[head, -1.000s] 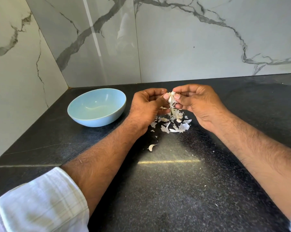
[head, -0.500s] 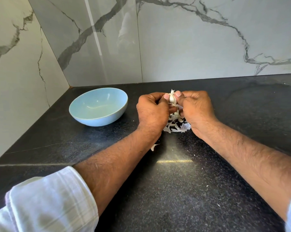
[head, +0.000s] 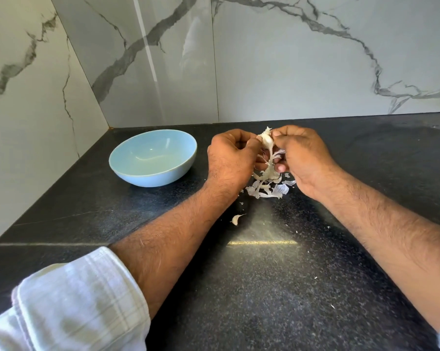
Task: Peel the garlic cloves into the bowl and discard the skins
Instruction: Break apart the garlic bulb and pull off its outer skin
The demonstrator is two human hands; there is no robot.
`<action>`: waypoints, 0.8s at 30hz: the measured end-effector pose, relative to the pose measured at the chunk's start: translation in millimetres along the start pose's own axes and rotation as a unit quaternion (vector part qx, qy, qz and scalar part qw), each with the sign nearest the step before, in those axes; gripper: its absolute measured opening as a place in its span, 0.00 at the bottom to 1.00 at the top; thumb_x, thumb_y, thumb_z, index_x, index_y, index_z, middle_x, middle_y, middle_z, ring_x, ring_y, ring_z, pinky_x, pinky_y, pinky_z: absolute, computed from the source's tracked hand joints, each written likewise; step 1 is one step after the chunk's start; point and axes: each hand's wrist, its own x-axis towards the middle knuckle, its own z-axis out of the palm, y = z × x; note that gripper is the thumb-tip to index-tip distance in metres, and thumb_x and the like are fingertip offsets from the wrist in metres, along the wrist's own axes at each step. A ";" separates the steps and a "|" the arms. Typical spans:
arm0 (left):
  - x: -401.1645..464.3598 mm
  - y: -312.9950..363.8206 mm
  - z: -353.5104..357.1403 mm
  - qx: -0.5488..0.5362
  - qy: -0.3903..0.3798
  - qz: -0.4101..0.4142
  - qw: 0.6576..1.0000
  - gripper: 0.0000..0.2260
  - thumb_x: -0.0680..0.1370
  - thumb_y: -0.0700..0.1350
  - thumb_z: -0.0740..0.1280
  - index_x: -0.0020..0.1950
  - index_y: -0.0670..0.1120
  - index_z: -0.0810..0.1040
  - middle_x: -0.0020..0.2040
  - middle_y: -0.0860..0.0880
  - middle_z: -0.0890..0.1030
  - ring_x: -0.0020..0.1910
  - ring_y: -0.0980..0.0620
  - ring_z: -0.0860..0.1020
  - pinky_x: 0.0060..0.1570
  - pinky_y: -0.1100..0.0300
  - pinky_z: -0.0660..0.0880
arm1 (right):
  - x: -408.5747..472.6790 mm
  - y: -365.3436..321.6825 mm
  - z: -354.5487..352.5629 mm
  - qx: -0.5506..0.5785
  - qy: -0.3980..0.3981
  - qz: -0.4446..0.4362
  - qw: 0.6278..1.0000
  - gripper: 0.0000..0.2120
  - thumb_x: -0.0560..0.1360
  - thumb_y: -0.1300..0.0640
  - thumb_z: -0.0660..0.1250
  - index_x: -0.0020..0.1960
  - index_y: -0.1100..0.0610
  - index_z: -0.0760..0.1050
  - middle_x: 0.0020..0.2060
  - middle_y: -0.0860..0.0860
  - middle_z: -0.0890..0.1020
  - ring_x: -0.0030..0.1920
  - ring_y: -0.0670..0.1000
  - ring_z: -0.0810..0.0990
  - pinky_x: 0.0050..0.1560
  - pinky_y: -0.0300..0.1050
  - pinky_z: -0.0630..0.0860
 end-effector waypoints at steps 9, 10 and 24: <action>6.3 -2.9 -10.0 -0.067 -0.074 -0.051 0.994 0.06 0.81 0.40 0.74 0.55 0.38 0.84 0.46 0.40 0.88 0.42 0.46 0.86 0.41 0.49 0.86 | 5.8 5.8 -8.1 -0.063 -0.031 -0.081 0.994 0.08 0.79 0.58 0.73 0.46 0.46 0.86 0.43 0.47 0.89 0.42 0.51 0.81 0.42 0.48 0.80; 6.5 -3.0 -10.1 -0.071 -0.077 -0.053 0.993 0.07 0.80 0.40 0.75 0.55 0.38 0.84 0.47 0.40 0.88 0.42 0.46 0.87 0.41 0.50 0.85 | 5.8 5.6 -8.2 -0.071 -0.022 -0.094 0.993 0.09 0.79 0.58 0.73 0.44 0.45 0.86 0.43 0.47 0.89 0.42 0.51 0.82 0.42 0.47 0.80; 6.8 -6.4 1.9 -0.041 0.013 -0.045 0.998 0.06 0.84 0.40 0.70 0.52 0.39 0.83 0.39 0.45 0.87 0.36 0.52 0.85 0.43 0.54 0.84 | 0.6 14.2 9.1 -0.180 0.025 -0.174 0.968 0.10 0.84 0.52 0.67 0.50 0.52 0.86 0.39 0.53 0.86 0.36 0.56 0.83 0.39 0.59 0.85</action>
